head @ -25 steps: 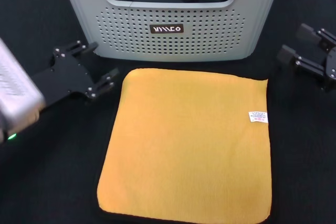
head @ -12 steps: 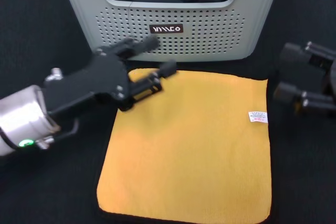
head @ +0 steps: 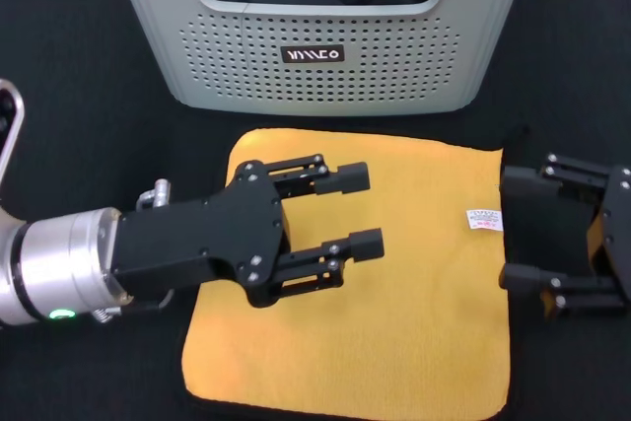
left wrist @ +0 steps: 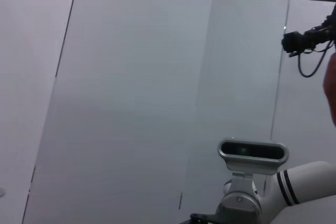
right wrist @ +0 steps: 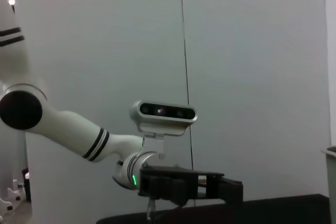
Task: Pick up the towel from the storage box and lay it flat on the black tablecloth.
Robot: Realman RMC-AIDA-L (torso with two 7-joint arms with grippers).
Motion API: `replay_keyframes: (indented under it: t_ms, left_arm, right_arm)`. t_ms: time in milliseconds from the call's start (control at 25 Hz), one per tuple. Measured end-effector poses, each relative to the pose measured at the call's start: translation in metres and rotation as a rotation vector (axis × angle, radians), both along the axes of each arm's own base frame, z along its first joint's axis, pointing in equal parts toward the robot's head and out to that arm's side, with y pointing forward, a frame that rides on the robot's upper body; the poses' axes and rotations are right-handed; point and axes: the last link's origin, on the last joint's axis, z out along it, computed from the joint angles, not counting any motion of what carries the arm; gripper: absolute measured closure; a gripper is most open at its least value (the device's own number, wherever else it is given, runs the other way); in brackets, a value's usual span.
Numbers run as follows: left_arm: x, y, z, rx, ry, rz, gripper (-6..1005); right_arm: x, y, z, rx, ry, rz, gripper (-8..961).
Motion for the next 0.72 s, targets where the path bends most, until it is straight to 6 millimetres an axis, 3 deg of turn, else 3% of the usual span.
replay_keyframes:
  t_ms: [720]
  left_arm:
    - [-0.006,-0.015,0.002,-0.021,-0.052,-0.014,394]
  right_arm:
    - [0.004,-0.011,-0.008,-0.034,-0.073,0.043,142]
